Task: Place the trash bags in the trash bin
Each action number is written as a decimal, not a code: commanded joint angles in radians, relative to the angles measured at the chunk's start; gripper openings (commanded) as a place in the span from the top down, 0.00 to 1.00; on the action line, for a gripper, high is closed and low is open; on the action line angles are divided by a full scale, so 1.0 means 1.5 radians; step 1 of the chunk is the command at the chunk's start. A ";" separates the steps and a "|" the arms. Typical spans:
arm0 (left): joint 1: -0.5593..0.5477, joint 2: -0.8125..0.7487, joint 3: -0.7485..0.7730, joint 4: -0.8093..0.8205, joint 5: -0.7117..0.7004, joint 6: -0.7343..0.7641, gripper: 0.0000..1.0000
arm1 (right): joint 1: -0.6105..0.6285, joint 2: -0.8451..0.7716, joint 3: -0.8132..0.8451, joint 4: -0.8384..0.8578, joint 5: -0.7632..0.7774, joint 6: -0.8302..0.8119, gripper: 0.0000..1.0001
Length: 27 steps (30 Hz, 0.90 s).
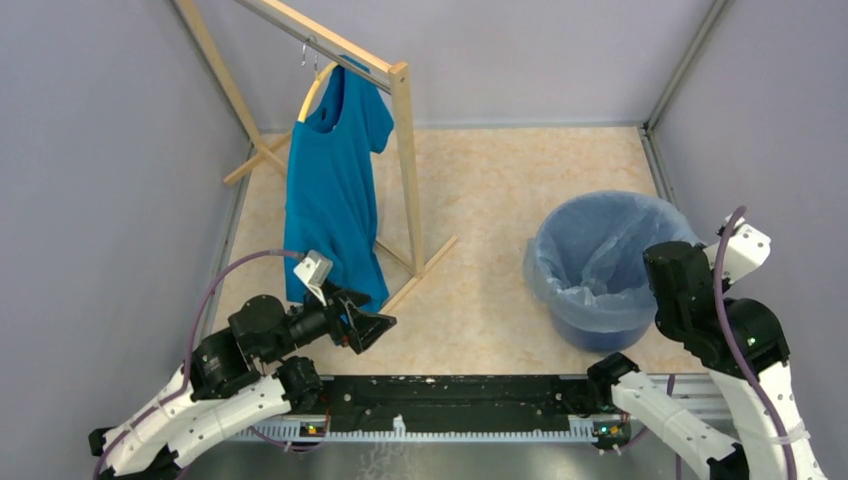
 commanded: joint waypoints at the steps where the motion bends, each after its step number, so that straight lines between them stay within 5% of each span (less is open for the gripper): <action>1: -0.002 0.013 0.006 0.025 0.007 0.012 0.01 | -0.005 -0.033 -0.016 0.067 -0.009 -0.001 0.85; 5: -0.002 0.017 -0.005 0.044 0.012 0.006 0.01 | -0.005 -0.069 -0.021 0.076 -0.022 0.000 0.63; 20: -0.002 0.077 -0.003 0.071 0.056 -0.002 0.01 | -0.005 -0.149 0.072 -0.021 -0.031 0.079 0.15; 27: -0.002 0.100 -0.001 0.087 0.071 -0.009 0.01 | -0.002 -0.202 0.109 -0.030 -0.020 0.083 0.04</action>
